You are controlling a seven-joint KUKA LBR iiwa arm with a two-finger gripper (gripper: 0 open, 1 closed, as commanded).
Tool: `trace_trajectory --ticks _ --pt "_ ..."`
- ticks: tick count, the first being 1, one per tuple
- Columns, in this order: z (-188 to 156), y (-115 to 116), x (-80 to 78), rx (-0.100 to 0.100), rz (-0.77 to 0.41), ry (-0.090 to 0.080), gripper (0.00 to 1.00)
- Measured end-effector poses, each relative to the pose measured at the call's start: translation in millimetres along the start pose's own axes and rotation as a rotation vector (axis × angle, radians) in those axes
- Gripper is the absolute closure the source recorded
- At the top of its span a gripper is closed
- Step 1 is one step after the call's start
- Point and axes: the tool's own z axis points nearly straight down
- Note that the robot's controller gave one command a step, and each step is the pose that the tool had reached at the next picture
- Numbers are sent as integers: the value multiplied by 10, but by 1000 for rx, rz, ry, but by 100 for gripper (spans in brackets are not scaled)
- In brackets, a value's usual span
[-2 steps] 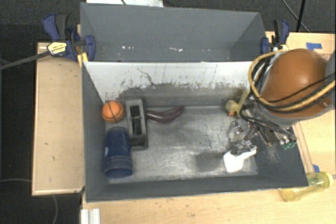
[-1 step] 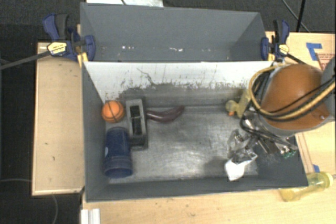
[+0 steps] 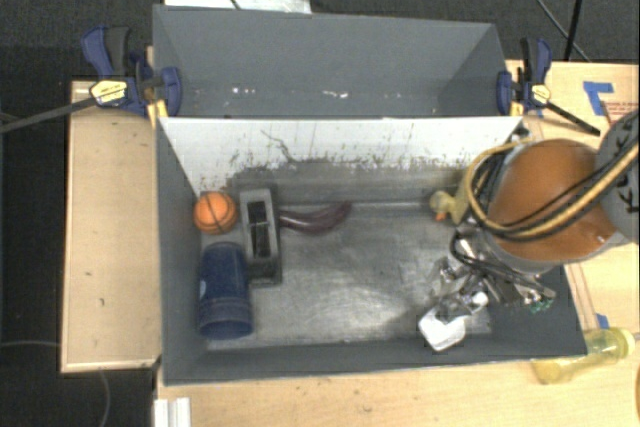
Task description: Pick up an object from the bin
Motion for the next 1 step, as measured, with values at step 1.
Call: trace_trajectory --ticks 1 --pt "-224 -105 10 1 -88 2 100"
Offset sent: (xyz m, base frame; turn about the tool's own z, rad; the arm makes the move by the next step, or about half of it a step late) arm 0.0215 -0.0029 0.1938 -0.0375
